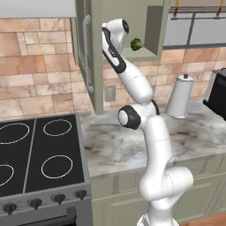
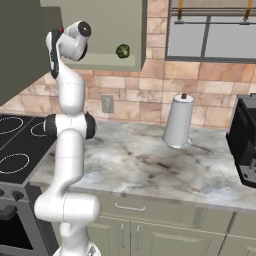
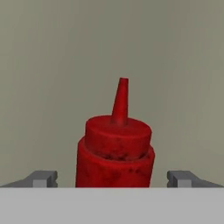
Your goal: The dining table condiment station is running low on ketchup. Refill the condiment station by opening the cabinet and taking the ketchup from the cabinet and placing it on the dining table.
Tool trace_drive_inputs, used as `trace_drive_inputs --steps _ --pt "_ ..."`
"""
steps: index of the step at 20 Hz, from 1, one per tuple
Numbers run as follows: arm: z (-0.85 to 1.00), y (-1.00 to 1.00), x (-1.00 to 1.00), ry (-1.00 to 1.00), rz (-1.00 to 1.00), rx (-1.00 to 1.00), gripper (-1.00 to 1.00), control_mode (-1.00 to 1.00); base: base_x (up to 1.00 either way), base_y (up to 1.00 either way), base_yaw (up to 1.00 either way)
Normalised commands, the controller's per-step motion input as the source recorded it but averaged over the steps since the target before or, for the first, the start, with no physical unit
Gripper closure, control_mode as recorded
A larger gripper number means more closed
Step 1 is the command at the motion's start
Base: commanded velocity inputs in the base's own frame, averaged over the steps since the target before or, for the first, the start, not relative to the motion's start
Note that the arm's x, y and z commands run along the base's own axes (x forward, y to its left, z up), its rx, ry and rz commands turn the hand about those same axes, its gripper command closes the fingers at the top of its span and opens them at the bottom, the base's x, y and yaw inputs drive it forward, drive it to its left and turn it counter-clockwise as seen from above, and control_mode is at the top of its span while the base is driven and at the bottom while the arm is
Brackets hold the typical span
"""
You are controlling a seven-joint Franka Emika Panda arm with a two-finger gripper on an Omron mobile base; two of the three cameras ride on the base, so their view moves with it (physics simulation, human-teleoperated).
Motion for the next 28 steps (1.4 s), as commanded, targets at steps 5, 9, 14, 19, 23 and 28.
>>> trace_drive_inputs --steps 5,9,14,19,23,28 --pt "-0.08 0.47 0.08 0.0 0.01 0.0 1.0 -1.0 0.0 0.0 0.0" --pt "0.0 0.14 0.02 0.0 0.02 0.0 1.0 -1.0 0.0 0.0 0.0" --pt "0.0 0.06 0.02 0.02 0.01 0.0 1.0 -1.0 0.0 0.0 0.0" --pt "0.0 0.0 0.0 0.0 0.0 0.0 1.0 -1.0 0.0 0.0 0.0" --pt "-0.01 0.0 0.0 0.0 0.0 0.0 1.0 -1.0 0.0 0.0 0.0" --pt "0.0 0.0 0.0 0.0 0.0 0.0 1.0 -1.0 0.0 0.0 0.0"
